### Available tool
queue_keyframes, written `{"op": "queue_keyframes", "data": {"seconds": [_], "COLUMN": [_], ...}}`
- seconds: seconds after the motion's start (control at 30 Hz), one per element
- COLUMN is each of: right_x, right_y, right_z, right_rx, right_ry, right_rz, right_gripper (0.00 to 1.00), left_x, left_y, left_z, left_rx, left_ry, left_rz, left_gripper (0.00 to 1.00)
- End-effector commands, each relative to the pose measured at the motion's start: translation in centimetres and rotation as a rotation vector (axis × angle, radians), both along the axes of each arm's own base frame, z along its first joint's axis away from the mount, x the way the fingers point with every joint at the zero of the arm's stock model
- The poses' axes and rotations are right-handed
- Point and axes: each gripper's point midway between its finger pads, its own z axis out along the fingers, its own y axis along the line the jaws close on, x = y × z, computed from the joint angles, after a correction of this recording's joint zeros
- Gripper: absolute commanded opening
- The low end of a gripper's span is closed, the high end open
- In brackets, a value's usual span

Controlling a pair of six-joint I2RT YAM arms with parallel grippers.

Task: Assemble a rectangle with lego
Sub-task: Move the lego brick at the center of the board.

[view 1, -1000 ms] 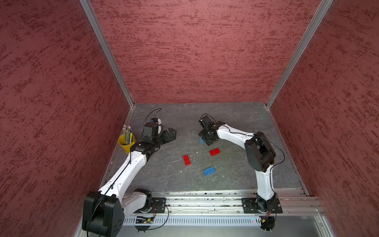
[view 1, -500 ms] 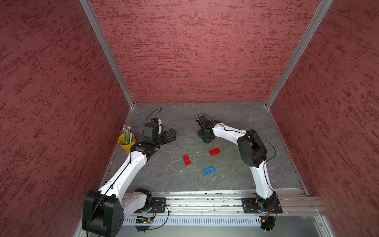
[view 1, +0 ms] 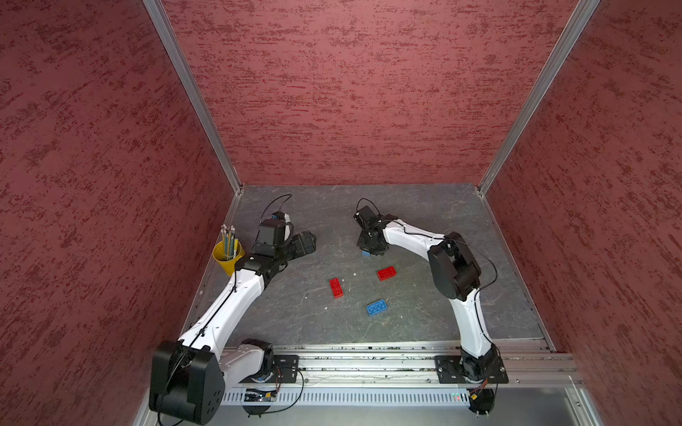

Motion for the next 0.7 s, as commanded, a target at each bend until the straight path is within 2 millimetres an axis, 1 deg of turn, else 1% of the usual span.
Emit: {"op": "queue_keyframes", "data": {"seconds": [0.0,0.13,0.23,0.4,0.5,0.57,0.67], "right_x": [-2.7,-4.4,-4.9,-5.2,-5.3,-5.3,-5.6], "right_y": [-0.6,0.1,0.6,0.4,0.3,0.2,-0.5], "right_z": [-0.2,-0.2,-0.2,-0.1,0.6,1.8,3.7], "right_rx": [-0.074,-0.038,-0.014,-0.026,-0.03,-0.03,-0.051], "right_ry": [0.013,0.003,-0.013,-0.025,-0.045,-0.073,-0.114], "right_rz": [0.233,0.326,0.365,0.409,0.437,0.457,0.487], "right_gripper": [0.23,0.25,0.29,0.41,0.5,0.54,0.59], "left_x": [0.5,0.5,0.4,0.1,-0.2,-0.4,-1.1], "left_y": [0.5,0.8,1.0,0.9,0.8,-0.7,-3.7], "left_z": [0.6,0.6,0.6,0.6,0.3,0.7,2.0], "left_rx": [0.043,0.069,0.083,0.087,0.084,0.102,0.219], "left_ry": [-0.017,-0.016,-0.02,-0.009,0.008,-0.02,-0.12], "left_rz": [0.003,0.006,0.014,0.011,0.007,-0.07,-0.21], "left_gripper": [1.0,1.0,1.0,1.0,1.0,1.0,1.0]}}
